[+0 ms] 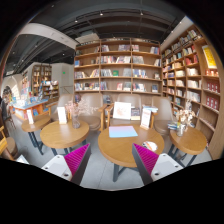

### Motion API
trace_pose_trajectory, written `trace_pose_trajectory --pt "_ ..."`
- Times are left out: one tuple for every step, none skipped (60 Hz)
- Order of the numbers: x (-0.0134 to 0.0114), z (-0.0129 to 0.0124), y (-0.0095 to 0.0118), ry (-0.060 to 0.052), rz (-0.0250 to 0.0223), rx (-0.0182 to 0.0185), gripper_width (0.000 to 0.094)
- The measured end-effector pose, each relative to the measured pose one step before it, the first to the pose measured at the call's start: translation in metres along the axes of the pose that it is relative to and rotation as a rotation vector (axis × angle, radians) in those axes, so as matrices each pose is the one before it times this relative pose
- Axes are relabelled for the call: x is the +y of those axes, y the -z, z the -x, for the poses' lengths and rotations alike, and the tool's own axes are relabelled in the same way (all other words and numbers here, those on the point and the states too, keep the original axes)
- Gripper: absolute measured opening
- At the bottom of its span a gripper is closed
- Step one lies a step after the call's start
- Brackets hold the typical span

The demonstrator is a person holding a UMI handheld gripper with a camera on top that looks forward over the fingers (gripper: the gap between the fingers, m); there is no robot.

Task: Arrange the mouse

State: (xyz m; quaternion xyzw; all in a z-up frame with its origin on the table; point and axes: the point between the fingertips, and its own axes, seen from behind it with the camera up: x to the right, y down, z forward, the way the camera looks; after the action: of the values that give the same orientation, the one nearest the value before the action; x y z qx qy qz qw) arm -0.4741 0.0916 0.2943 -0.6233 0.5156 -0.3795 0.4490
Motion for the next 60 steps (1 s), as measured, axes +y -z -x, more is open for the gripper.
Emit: trace_pose_trajectory --pt "0.00021 0.00003 -0.00003 -0.0002 0.00058 0.00049 0.0858" --pt "0.00029 0.00003 -0.00004 -0.0002 0.00100 0.00046 0.0856" --pt "0.00018 -0.00013 -0.00004 -0.0007 0.00090 0.00089 0.0857" --pt "-0.00017 -0.00010 -0.00022 -0.0008 0.00055 0.00089 0.0858" --pt "-0.00035 -0.00006 -0.00026 -0.0005 0.00078 0.00100 0.0857" --pt "-0.00013 -0.00002 -0.00022 0.0001 0.00099 0.00070 0.0856" --pt "-0.00012 0.00037 -0.00038 0.0007 0.00108 -0.00029 0.0857" --pt "0.00258 -0.00039 -0.00072 0.0025 0.00019 -0.00144 0.0855" --pt "-0.00001 -0.00019 -0.00073 0.0014 0.00138 -0.00155 0.0854" --pt "0.00006 -0.00017 -0.00078 0.0011 0.00139 -0.00082 0.0856" --pt "-0.00007 -0.00018 -0.00076 0.0009 0.00100 -0.00023 0.0857" --pt "0.00010 -0.00040 -0.00063 0.0011 0.00090 0.00040 0.0856" --pt "0.00042 -0.00029 -0.00068 0.0013 0.00090 0.00086 0.0856" --pt "0.00069 -0.00072 -0.00046 0.0014 0.00106 0.00193 0.0856" --pt "0.00056 -0.00076 -0.00064 0.0019 0.00118 0.00259 0.0855" --pt "0.00057 -0.00084 -0.00086 0.0020 0.00088 0.00297 0.0857" --pt "0.00082 -0.00100 -0.00120 0.0020 0.00059 0.00307 0.0857" --pt "0.00084 -0.00056 -0.00075 0.0025 0.00088 0.00303 0.0856" --pt "0.00099 -0.00087 -0.00078 0.0027 0.00117 0.00287 0.0856" --pt "0.00087 -0.00102 -0.00090 0.0022 0.00137 0.00317 0.0857" --pt "0.00143 -0.00127 -0.00069 0.0020 0.00133 0.00303 0.0856" --pt "0.00158 -0.00123 -0.00033 0.0007 0.00186 0.00359 0.0855" --pt "0.00074 -0.00129 -0.00028 0.0000 0.00165 0.00374 0.0854" --pt "0.00137 -0.00159 -0.00059 -0.0008 0.00183 0.00355 0.0854" --pt "0.00126 -0.00162 -0.00061 -0.0012 0.00196 0.00356 0.0854" --pt "0.00096 -0.00133 -0.00075 -0.0013 0.00221 0.00341 0.0855" --pt "0.00129 -0.00158 -0.00070 -0.0008 0.00256 0.00270 0.0855" --pt "0.00125 -0.00152 -0.00054 -0.0010 0.00214 0.00260 0.0856" --pt "0.00141 -0.00156 -0.00105 -0.0010 0.00153 0.00277 0.0856" --pt "0.00155 -0.00211 -0.00077 -0.0010 0.00177 0.00374 0.0855" --pt "0.00130 -0.00276 -0.00118 -0.0011 0.00255 0.00454 0.0857" --pt "0.00135 -0.00275 -0.00098 -0.0010 0.00243 0.00529 0.0860" --pt "0.00106 -0.00312 -0.00112 -0.0006 0.00257 0.00527 0.0861" --pt "0.00109 -0.00263 -0.00097 -0.0009 0.00225 0.00449 0.0860" --pt "0.00087 -0.00301 -0.00095 -0.0006 0.00189 0.00478 0.0859" --pt "0.00112 -0.00330 -0.00113 -0.0007 0.00233 0.00501 0.0861" --pt "0.00137 -0.00316 -0.00113 -0.0006 0.00257 0.00550 0.0859" --pt "0.00170 -0.00314 -0.00131 -0.0012 0.00286 0.00557 0.0861" --pt "0.00159 -0.00356 -0.00126 -0.0015 0.00296 0.00641 0.0861" --pt "0.00151 -0.00348 -0.00089 -0.0011 0.00327 0.00614 0.0861" --pt "0.00174 -0.00337 -0.00169 -0.0007 0.00342 0.00595 0.0861" --pt "0.00184 -0.00306 -0.00118 -0.0009 0.00334 0.00571 0.0859" --pt "0.00185 -0.00280 -0.00194 -0.0009 0.00290 0.00500 0.0860" --pt "0.00171 -0.00285 -0.00147 -0.0014 0.00307 0.00484 0.0859" --pt "0.00148 -0.00303 -0.00155 -0.0017 0.00296 0.00507 0.0861" --pt "0.00176 -0.00337 -0.00143 -0.0014 0.00291 0.00554 0.0860" --pt "0.00180 -0.00313 -0.00155 -0.0012 0.00276 0.00568 0.0860" --pt "0.00145 -0.00314 -0.00207 -0.0009 0.00209 0.00568 0.0859" --pt "0.00141 -0.00312 -0.00174 -0.0009 0.00192 0.00583 0.0858" --pt "0.00156 -0.00342 -0.00170 -0.0013 0.00196 0.00556 0.0859" --pt "0.00161 -0.00331 -0.00152 -0.0015 0.00198 0.00559 0.0859" --pt "0.00142 -0.00318 -0.00190 -0.0012 0.00168 0.00598 0.0860" --pt "0.00120 -0.00359 -0.00158 -0.0007 0.00128 0.00600 0.0860" --pt "0.00105 -0.00298 -0.00221 0.0000 0.00076 0.00595 0.0860" --pt "0.00133 -0.00348 -0.00271 0.0003 0.00083 0.00567 0.0860" --pt "0.00103 -0.00340 -0.00184 -0.0001 0.00067 0.00553 0.0858" --pt "0.00106 -0.00341 -0.00215 0.0004 0.00099 0.00543 0.0857" --pt "0.00213 -0.00558 0.00371 0.0002 0.00202 0.00401 0.0859" --pt "0.00118 -0.00239 -0.00133 0.0001 0.00096 0.00563 0.0859" --pt "0.00108 -0.00268 -0.00195 0.0001 0.00073 0.00526 0.0859"
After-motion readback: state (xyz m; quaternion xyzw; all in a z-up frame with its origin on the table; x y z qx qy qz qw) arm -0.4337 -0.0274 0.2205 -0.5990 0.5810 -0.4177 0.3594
